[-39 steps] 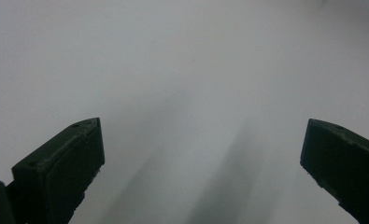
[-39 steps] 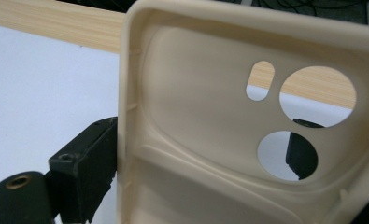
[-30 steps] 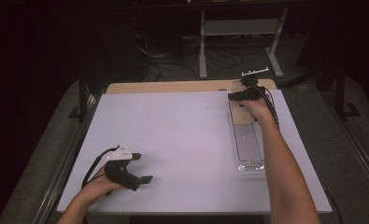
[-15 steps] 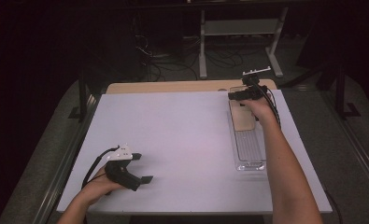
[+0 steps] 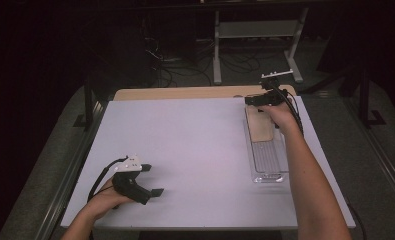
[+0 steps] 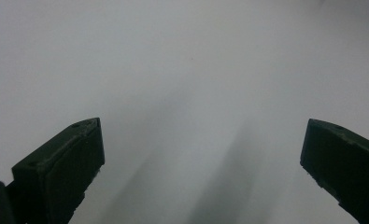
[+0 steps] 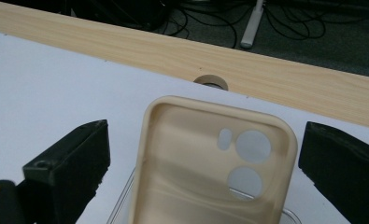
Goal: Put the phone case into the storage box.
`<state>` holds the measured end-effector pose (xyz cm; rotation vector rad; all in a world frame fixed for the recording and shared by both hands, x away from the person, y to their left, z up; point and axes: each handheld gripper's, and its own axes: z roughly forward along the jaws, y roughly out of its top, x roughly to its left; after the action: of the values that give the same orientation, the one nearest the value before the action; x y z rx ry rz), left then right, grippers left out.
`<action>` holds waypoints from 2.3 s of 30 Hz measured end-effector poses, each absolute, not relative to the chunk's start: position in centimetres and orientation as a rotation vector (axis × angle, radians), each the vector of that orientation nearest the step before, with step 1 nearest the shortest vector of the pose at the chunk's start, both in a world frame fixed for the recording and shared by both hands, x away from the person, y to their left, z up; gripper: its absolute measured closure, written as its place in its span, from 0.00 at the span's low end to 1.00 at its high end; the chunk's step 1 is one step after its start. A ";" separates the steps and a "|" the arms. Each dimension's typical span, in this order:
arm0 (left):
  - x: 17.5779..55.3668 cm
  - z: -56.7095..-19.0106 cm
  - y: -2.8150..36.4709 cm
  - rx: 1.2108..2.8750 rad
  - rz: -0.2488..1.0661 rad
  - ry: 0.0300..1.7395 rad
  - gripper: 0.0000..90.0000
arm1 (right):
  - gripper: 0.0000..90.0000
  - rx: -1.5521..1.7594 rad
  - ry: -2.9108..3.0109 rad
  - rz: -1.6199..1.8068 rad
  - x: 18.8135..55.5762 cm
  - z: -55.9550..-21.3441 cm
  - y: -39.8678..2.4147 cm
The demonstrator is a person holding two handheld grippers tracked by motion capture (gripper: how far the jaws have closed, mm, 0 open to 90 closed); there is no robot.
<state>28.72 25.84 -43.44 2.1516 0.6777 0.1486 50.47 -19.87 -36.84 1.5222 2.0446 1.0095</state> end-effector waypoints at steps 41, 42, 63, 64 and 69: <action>29.0 -42.7 26.3 2.125 0.169 0.683 0.00 | 0.01 1.316 2.168 1.223 41.0 -34.9 -19.8; 29.0 -42.6 26.4 2.130 0.179 0.676 0.00 | 0.01 1.316 2.170 1.228 40.7 -34.9 -19.7; 29.5 -40.1 25.9 2.134 0.164 0.625 0.00 | 0.02 1.190 2.258 1.307 34.4 -37.4 -19.0; 29.5 -40.0 25.9 2.129 0.165 0.623 0.00 | 0.02 1.187 2.258 1.310 34.2 -37.5 -19.0; 29.6 -39.6 26.0 2.121 0.171 0.618 0.00 | 0.02 1.182 2.269 1.328 32.8 -37.9 -19.2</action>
<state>29.62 26.02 -39.62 2.1212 0.6176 0.1705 32.84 -19.18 -37.88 1.1824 2.2691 1.3282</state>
